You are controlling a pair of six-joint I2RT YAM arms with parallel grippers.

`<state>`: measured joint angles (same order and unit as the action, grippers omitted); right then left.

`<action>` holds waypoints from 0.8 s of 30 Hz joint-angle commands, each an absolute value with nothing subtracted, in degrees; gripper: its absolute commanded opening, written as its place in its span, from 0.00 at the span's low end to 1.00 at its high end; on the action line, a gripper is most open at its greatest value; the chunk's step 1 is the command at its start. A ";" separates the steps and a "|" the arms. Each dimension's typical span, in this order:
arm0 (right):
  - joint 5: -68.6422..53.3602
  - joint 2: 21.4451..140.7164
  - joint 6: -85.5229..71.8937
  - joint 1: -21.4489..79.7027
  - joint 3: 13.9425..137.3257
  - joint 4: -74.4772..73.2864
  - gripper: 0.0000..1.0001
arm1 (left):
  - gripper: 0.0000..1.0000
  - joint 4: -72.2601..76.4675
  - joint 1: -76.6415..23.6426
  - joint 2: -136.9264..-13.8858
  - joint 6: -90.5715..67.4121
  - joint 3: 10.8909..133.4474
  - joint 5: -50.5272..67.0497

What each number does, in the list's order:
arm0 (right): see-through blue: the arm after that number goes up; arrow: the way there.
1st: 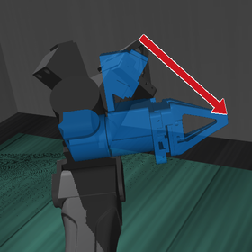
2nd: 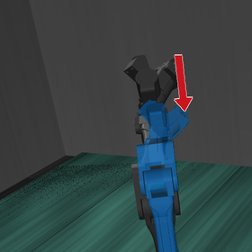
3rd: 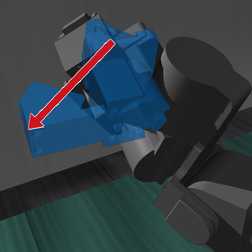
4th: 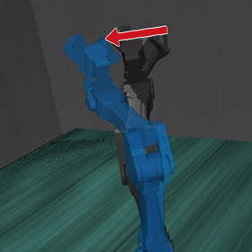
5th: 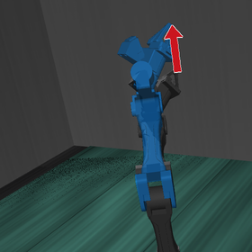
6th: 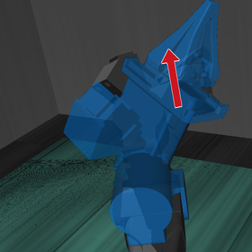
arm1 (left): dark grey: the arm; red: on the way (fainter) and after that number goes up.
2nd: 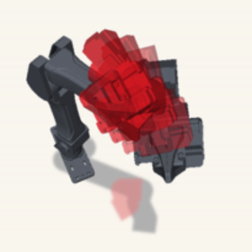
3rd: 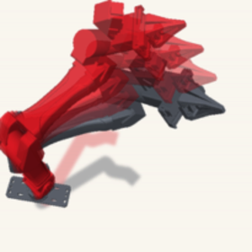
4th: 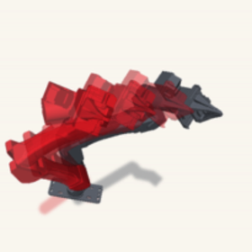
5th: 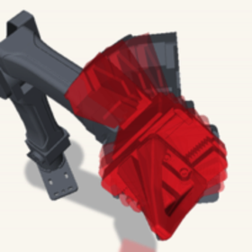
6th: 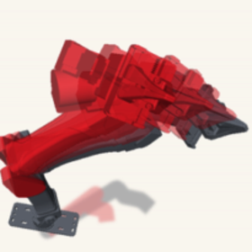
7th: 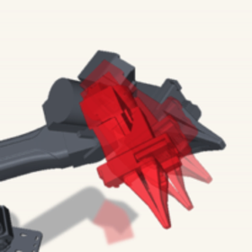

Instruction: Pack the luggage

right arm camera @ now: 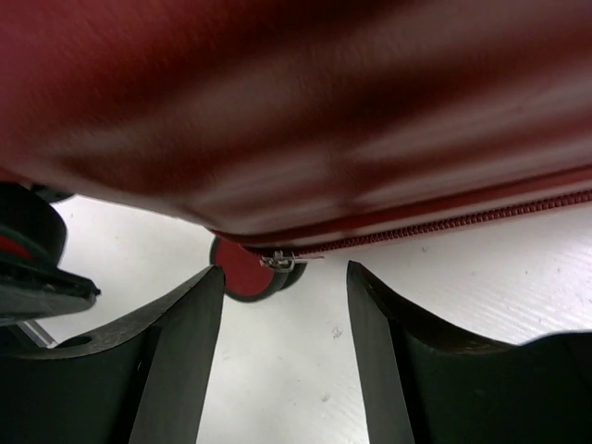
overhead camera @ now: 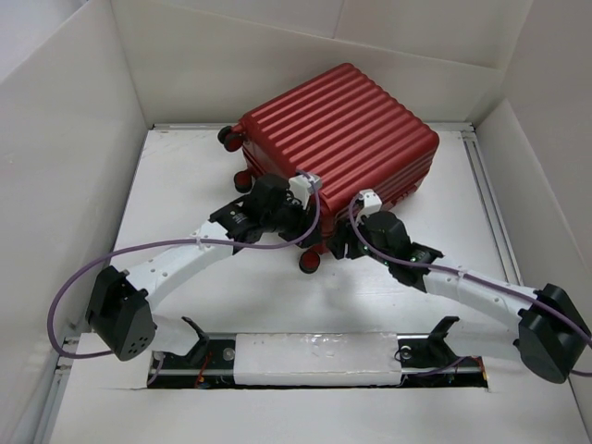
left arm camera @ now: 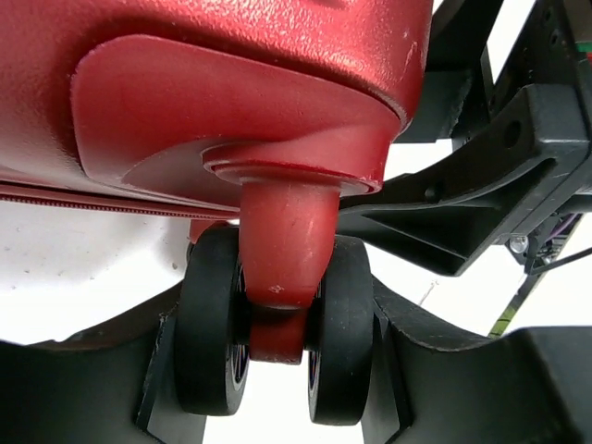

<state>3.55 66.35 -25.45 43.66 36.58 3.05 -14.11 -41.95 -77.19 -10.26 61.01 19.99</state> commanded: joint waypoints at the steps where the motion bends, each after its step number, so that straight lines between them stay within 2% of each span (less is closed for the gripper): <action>1: 3.16 66.53 -24.43 44.21 37.45 10.36 0.61 | 0.20 -12.04 -42.01 -76.11 -10.37 64.42 18.82; 2: 3.86 66.53 -24.96 44.21 36.57 11.07 0.61 | 0.10 -12.04 -42.01 -76.11 -10.37 64.42 18.81; 5: 4.92 66.53 -26.98 44.73 34.55 13.53 0.60 | 0.00 -12.04 -42.01 -75.59 -10.37 64.95 15.65; 10: 10.01 65.30 -31.19 48.07 31.38 17.93 0.58 | 0.00 -10.99 -42.01 -72.60 -11.51 64.43 15.12; 16: 16.34 65.30 -33.57 50.98 30.85 17.93 0.58 | 0.00 -9.40 -43.50 -70.84 -13.54 65.74 20.04; 18: 17.57 65.30 -34.10 51.59 30.85 17.93 0.58 | 0.00 -10.19 -48.30 -72.15 -13.54 68.27 17.78; 20: 20.38 64.08 -34.72 52.21 30.85 16.54 0.52 | 0.00 -12.30 -52.89 -73.99 -13.54 70.74 15.30; 24: 22.85 54.97 -36.83 52.73 27.70 10.64 0.53 | 0.00 -11.26 -59.14 -76.81 -14.15 74.36 14.68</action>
<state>18.98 61.06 -34.61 51.96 29.02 10.61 -19.07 -53.21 -79.11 -12.19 67.51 9.21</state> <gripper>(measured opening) 0.528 0.454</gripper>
